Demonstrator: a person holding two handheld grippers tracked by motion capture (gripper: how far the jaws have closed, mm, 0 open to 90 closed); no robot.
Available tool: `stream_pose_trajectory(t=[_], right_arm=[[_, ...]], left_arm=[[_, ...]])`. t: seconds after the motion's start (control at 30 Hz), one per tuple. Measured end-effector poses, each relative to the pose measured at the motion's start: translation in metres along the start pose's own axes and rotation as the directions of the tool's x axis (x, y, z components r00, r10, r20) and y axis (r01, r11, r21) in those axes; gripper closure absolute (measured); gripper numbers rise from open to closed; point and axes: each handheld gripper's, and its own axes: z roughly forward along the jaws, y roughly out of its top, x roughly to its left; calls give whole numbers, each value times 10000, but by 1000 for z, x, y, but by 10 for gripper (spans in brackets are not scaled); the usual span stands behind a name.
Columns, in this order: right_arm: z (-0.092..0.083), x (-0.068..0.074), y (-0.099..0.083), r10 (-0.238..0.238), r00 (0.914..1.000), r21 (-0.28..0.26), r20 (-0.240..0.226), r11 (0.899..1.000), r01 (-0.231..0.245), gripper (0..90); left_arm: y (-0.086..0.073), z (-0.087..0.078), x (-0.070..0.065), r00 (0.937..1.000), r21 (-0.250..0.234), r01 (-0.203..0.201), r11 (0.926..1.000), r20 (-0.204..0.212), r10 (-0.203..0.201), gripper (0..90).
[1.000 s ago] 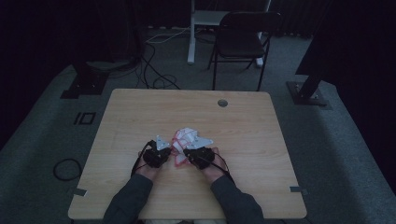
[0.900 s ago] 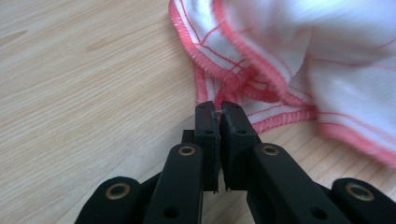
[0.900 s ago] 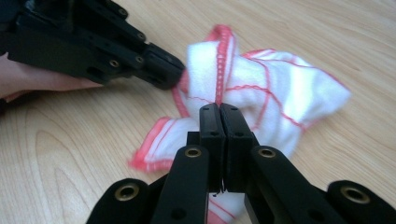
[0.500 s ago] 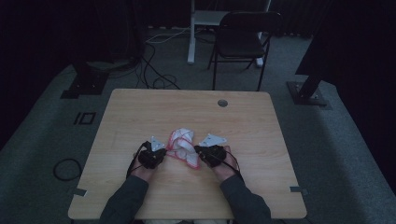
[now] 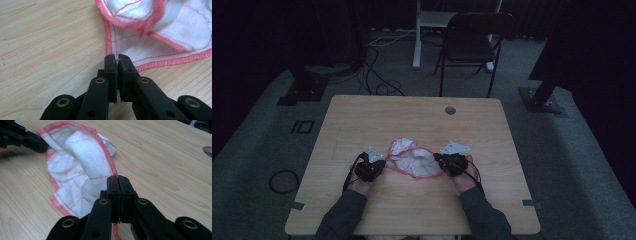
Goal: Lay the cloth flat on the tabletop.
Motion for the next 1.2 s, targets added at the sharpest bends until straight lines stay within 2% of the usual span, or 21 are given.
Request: stream_pose_trajectory(t=[0.4,0.67,0.9,0.97,1.03,1.2], right_arm=[[-6,-14,-12,348,9990,152,270,9993,-352,896],[-12,-29,-26,757,9956,321,555,9965,-775,895],[-12,-31,-35,912,9942,526,575,9942,-942,891],[-12,-32,-35,885,9946,499,544,9946,-912,879],[-14,-30,-31,794,9954,276,528,9963,-810,794],[-17,-24,-15,492,9980,-182,403,9987,-485,718]], left_arm=[[-5,-5,6,9997,20,234,9997,-69,-233,868],[-11,-11,9,9993,94,355,9993,-146,-354,870],[-16,-17,8,9985,207,473,9987,-278,-467,900],[-18,-19,9,9984,190,522,9985,-207,-518,900],[-19,-20,10,9979,149,634,9979,-133,-632,848],[-16,-19,6,9987,19,512,9987,-48,-512,810]])
